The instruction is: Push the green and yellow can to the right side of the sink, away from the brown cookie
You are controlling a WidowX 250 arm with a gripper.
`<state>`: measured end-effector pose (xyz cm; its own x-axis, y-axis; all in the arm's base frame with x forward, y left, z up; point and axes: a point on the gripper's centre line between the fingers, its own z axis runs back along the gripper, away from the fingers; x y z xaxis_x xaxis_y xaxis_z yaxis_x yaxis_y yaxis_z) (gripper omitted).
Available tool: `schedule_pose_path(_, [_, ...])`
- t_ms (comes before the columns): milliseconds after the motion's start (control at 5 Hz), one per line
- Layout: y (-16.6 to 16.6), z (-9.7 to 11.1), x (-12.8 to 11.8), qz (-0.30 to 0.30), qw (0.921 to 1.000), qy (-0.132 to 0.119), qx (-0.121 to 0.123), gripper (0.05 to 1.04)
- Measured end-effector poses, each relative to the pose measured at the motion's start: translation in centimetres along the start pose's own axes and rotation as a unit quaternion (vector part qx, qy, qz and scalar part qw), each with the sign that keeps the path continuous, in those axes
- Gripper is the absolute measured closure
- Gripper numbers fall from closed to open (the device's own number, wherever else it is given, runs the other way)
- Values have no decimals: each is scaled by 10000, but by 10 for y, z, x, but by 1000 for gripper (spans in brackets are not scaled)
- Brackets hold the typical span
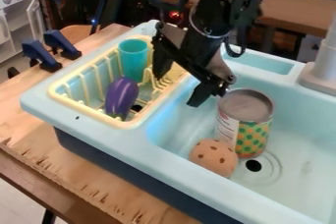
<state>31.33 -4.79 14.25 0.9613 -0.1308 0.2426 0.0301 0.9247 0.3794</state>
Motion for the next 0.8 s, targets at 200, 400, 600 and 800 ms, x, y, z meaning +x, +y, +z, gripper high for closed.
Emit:
schedule_pose_path(200, [-8, -1, 7, -60, 10000, -70, 33, 81])
schedule_pose_path(400, [-19, 1, 13, -266, 9991, -88, 317, 81])
schedule_pose_path(600, [-21, 0, 12, -449, 9969, -39, 651, 81])
schedule_pose_path(800, [-31, -1, 9, -615, 9944, -9, 863, 81])
